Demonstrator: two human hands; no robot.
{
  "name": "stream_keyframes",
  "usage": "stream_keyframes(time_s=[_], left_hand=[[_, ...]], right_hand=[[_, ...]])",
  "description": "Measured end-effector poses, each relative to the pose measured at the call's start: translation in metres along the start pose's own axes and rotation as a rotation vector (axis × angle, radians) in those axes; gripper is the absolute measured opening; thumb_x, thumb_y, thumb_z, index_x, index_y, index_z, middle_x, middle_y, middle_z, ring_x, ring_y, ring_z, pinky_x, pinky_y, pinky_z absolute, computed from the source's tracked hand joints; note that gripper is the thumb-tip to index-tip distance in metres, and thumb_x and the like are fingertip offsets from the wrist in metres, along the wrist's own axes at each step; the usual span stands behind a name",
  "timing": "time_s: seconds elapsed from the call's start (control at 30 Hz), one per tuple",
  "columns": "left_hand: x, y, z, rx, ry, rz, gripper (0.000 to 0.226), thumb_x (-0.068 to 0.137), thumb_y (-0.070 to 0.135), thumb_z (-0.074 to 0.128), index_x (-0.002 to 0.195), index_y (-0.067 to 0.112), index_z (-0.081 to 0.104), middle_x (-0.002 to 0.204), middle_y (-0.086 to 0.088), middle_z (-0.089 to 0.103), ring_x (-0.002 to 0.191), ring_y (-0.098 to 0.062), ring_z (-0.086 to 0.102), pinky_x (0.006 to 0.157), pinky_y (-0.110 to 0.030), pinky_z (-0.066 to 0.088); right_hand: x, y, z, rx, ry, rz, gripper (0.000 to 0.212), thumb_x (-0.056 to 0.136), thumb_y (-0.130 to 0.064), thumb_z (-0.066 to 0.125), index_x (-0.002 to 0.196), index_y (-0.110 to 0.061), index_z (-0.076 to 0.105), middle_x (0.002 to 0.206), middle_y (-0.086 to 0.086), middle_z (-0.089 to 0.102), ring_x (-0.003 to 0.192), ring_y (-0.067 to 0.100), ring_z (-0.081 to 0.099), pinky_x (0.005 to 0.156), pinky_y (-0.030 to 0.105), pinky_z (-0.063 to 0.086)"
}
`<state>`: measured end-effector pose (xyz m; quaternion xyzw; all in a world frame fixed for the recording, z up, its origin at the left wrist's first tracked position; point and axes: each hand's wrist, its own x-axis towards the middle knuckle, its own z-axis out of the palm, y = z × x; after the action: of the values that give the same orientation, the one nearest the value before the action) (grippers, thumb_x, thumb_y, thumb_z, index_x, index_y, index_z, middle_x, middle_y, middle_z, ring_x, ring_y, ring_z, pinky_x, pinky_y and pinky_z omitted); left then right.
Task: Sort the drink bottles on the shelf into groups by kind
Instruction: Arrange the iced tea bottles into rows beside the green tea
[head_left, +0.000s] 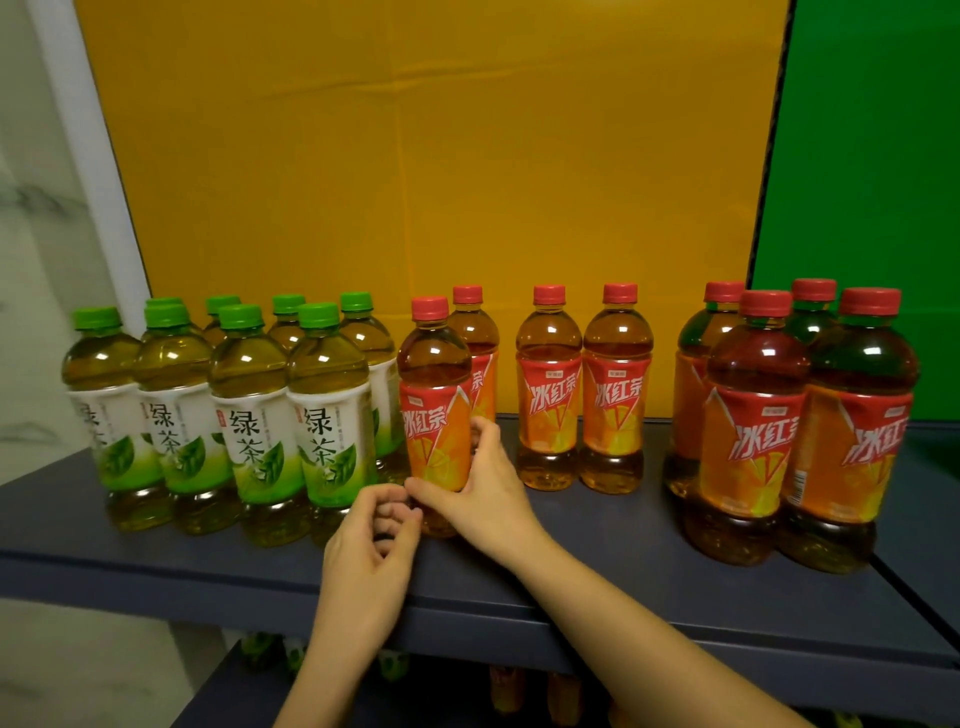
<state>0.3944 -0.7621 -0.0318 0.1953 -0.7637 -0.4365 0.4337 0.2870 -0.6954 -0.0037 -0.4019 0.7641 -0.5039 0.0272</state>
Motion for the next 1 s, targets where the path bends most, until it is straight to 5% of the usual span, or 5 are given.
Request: stream_keyframes(time_s=[0.3, 0.5, 0.73, 0.9, 1.0], left_hand=[[0.012, 0.002, 0.004, 0.115, -0.082, 0.072, 0.031, 0.089, 0.014, 0.056, 0.119, 0.016, 0.05, 0.113, 0.002, 0.056, 0.102, -0.009, 0.055, 0.083, -0.012, 0.041], [0.056, 0.014, 0.042, 0.106, -0.108, 0.025, 0.067, 0.09, 0.023, 0.055, 0.144, 0.009, 0.018, 0.15, -0.009, 0.024, 0.137, -0.024, 0.028, 0.113, -0.039, 0.026], [0.108, 0.009, 0.076, 0.026, -0.113, -0.171, 0.109, 0.071, 0.028, 0.078, 0.145, 0.007, 0.001, 0.149, -0.015, 0.023, 0.137, -0.031, 0.027, 0.112, -0.047, 0.028], [0.112, 0.0, 0.079, 0.005, -0.18, -0.171, 0.076, 0.072, 0.019, 0.077, 0.132, 0.012, 0.033, 0.132, -0.011, 0.051, 0.12, -0.026, 0.049, 0.098, -0.036, 0.04], [0.107, -0.001, 0.077, -0.005, -0.173, -0.139, 0.071, 0.072, 0.018, 0.077, 0.128, 0.011, 0.036, 0.129, -0.01, 0.052, 0.119, -0.026, 0.05, 0.096, -0.036, 0.04]], right_hand=[[-0.006, 0.011, -0.025, 0.049, 0.012, -0.005, 0.071, 0.066, -0.06, 0.067, 0.123, -0.027, 0.04, 0.119, -0.004, 0.06, 0.11, 0.018, 0.057, 0.094, 0.046, 0.047], [-0.025, 0.028, -0.072, 0.102, 0.092, 0.008, 0.067, 0.07, -0.047, 0.072, 0.126, -0.031, 0.038, 0.12, -0.011, 0.058, 0.112, 0.009, 0.055, 0.099, 0.038, 0.045], [-0.04, 0.042, -0.098, 0.16, 0.123, 0.047, 0.078, 0.063, -0.049, 0.069, 0.131, -0.029, 0.036, 0.116, -0.019, 0.057, 0.107, 0.0, 0.055, 0.094, 0.025, 0.046], [-0.04, 0.044, -0.102, 0.156, 0.097, 0.055, 0.064, 0.074, -0.038, 0.069, 0.127, -0.033, 0.032, 0.107, -0.028, 0.051, 0.097, -0.009, 0.052, 0.075, 0.01, 0.043], [-0.042, 0.048, -0.1, 0.103, 0.136, 0.044, 0.065, 0.071, -0.047, 0.065, 0.126, -0.035, 0.034, 0.117, -0.019, 0.052, 0.107, -0.001, 0.051, 0.088, 0.016, 0.043]])
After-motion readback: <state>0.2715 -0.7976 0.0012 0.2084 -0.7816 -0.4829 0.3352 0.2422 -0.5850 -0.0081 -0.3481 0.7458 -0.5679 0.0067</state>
